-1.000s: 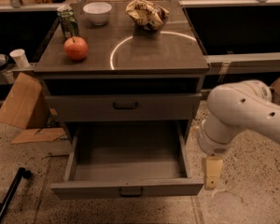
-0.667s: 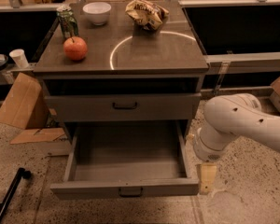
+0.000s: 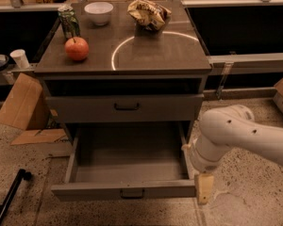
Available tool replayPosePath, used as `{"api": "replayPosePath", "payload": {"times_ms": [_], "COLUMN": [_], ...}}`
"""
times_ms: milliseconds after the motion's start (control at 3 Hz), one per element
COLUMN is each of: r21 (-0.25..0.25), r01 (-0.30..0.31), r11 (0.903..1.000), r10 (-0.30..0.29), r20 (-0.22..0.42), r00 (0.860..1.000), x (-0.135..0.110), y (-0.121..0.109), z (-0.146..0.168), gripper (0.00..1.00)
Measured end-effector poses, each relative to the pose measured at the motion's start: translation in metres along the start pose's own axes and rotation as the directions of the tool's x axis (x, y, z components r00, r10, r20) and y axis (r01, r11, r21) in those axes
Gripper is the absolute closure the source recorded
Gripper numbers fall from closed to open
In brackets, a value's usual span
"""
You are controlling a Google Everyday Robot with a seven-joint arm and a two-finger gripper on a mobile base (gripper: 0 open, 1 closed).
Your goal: Close middle drawer
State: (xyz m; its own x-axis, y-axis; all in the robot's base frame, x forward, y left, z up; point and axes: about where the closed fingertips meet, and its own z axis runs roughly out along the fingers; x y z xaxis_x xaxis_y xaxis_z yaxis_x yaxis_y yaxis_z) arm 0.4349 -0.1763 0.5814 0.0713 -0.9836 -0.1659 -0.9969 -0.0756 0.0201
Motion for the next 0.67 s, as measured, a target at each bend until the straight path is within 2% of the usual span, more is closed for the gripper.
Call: {"api": "replayPosePath", "payload": {"times_ms": [333,667], "r21": [-0.011,-0.029], "r01": [0.092,0.163], "r11": [0.9957,0.9862], "r10": [-0.092,-0.161], "r20": [0.035,0.062], "r00": [0.995,0.985], "x": [-0.018,-0.034], "y": [0.026,0.051], "z": [0.032,0.060], "gripper": [0.25,0.49]}}
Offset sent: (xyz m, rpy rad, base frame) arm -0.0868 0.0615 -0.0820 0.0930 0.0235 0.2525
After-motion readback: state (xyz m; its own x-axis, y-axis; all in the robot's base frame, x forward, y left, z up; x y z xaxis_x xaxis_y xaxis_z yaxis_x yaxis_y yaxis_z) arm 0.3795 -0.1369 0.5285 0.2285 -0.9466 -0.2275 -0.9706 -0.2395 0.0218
